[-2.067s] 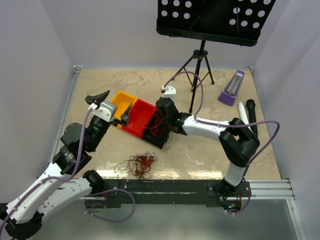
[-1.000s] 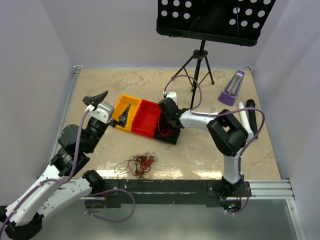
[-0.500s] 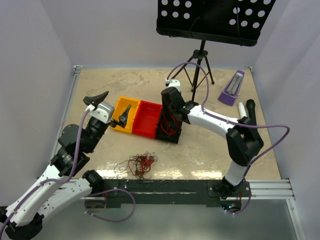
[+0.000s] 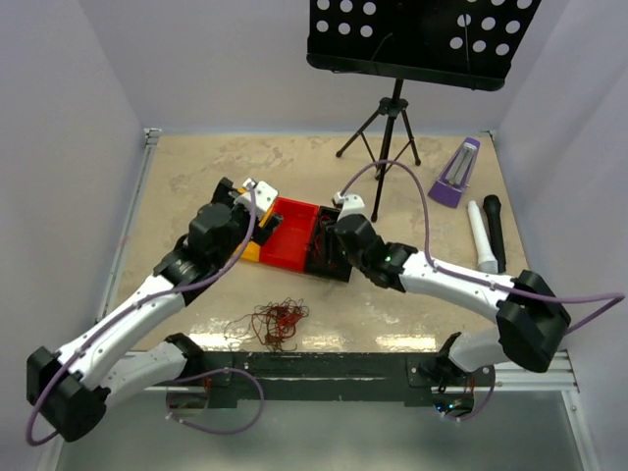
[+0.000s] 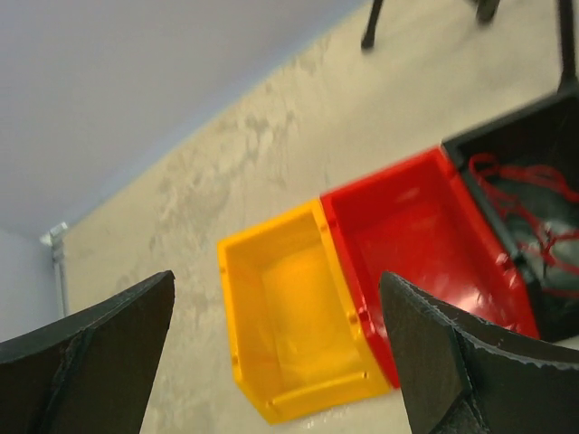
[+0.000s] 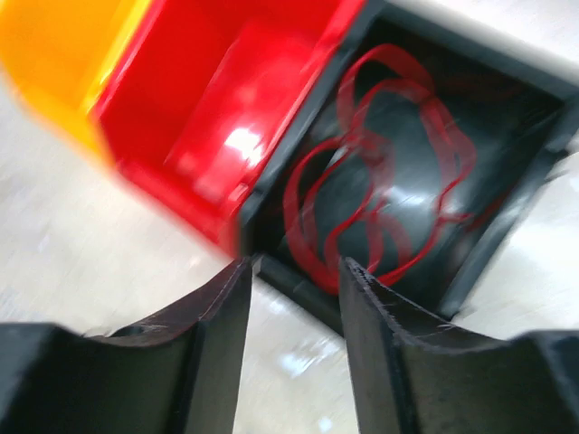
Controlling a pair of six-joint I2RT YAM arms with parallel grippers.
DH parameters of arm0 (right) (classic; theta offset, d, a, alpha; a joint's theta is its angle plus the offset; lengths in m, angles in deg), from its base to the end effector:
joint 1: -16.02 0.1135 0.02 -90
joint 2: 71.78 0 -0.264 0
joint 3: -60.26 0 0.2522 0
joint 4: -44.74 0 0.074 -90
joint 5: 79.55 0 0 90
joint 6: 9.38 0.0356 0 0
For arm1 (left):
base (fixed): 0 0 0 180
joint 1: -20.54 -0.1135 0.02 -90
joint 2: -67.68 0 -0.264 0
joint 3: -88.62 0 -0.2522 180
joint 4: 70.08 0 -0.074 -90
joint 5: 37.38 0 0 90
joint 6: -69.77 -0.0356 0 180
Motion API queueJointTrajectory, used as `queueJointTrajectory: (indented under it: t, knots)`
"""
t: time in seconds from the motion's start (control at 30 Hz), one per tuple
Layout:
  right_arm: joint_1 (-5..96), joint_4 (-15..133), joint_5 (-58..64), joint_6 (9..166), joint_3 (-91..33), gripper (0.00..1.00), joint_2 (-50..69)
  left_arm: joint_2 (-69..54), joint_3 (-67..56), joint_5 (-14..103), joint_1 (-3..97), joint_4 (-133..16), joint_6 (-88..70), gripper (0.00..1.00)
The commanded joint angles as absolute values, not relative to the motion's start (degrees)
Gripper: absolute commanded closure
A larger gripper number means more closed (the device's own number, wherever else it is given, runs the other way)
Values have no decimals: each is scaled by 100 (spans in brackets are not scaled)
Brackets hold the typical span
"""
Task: Untangle the cables
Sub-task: Place the cable in the bin.
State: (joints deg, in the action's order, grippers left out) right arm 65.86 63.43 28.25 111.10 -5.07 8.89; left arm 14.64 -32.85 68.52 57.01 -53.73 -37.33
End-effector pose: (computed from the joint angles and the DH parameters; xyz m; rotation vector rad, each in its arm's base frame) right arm 0.2081 0.2298 0.2469 -0.1864 2.1640 0.4827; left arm 0.1816 -0.1221 0.3282 0.6054 1.6452 -0.0024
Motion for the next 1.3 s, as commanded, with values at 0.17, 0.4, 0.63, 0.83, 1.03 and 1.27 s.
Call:
queueJointTrajectory:
  t: [0.17,0.4,0.63,0.83,1.03,1.27]
  knots:
    - [7183,5208,2425,11833,422,46,600,-200,-2489,5930,4647,-4200,-3455,0]
    - [6815,5217,2513,11798,554,54,1128,-685,-2742,5868,4357,-4698,-3508,0]
    - [6128,5287,2443,11412,546,57,1172,-992,-3252,5737,3839,-5384,-3728,0]
    - [6285,5244,2083,11358,360,56,892,-827,-3675,5561,3829,-5807,-3781,0]
    - [7682,4463,1793,11639,852,47,57,-159,-3237,4930,3628,-5054,-3597,0]
    - [8237,3697,1266,11675,1371,45,-225,457,-2866,3637,3618,-3585,-3860,0]
